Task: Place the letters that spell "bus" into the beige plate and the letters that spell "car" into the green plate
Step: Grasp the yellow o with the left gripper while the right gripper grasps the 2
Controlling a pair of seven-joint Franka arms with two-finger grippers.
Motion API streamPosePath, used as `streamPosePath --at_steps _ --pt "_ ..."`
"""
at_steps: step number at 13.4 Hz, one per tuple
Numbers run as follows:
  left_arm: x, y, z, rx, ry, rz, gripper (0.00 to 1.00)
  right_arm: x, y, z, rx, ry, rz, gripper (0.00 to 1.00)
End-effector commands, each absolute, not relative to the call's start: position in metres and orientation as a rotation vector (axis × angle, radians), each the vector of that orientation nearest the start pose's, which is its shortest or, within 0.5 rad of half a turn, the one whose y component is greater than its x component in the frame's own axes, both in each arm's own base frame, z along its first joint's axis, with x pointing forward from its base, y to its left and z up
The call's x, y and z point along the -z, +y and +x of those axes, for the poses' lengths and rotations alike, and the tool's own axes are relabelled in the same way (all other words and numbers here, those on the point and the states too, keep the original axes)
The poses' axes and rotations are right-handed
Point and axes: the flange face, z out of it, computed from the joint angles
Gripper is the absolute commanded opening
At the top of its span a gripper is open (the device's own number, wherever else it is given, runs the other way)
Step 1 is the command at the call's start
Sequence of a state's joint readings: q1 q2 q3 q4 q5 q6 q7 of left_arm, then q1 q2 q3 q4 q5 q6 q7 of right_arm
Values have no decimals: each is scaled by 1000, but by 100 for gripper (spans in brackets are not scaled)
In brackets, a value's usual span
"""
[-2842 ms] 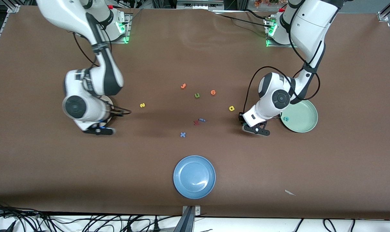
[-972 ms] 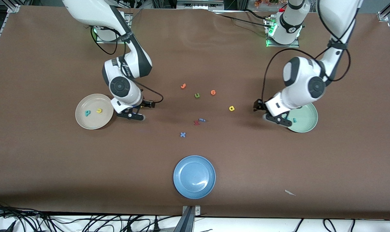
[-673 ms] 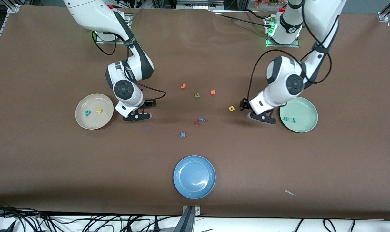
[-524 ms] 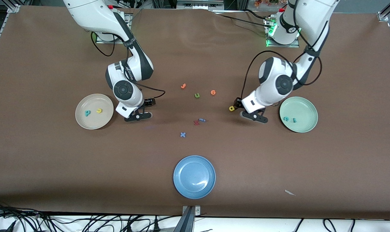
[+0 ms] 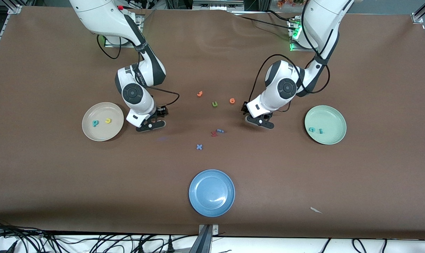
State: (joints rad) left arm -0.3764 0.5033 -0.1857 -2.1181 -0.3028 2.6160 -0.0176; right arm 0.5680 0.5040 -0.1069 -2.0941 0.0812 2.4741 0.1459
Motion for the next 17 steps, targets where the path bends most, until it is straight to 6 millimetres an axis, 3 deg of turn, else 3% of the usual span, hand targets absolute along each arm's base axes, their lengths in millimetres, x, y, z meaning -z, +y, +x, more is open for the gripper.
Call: streamPosePath --at_steps 1,3,4,5,7,9,12,15,17 --pt "-163 -303 489 -97 510 -3292 65 -177 245 500 -166 -438 -3146 82" --pt "-162 -302 490 -100 509 -3289 65 -177 243 499 -171 -436 -3147 64" --pt "-161 -301 491 -99 507 -3288 62 -177 243 499 -171 -431 -3147 48" --pt "-160 -300 491 -101 504 -3287 55 -178 243 499 -169 -427 -3146 41" --pt "-160 -299 492 -100 502 -3287 31 -178 242 500 -169 -410 -3148 41" --pt "-159 -297 492 -101 502 -3284 17 -178 243 500 -167 -398 -3148 34" --pt "-159 -295 494 -99 495 -3283 9 -182 243 502 -159 -361 -3153 14" --pt "-167 -283 503 -76 470 -3280 0 -200 240 511 -125 -308 -3154 13" --pt "-192 -260 520 -22 414 -3283 0 -235 224 532 -195 -244 -3174 13"
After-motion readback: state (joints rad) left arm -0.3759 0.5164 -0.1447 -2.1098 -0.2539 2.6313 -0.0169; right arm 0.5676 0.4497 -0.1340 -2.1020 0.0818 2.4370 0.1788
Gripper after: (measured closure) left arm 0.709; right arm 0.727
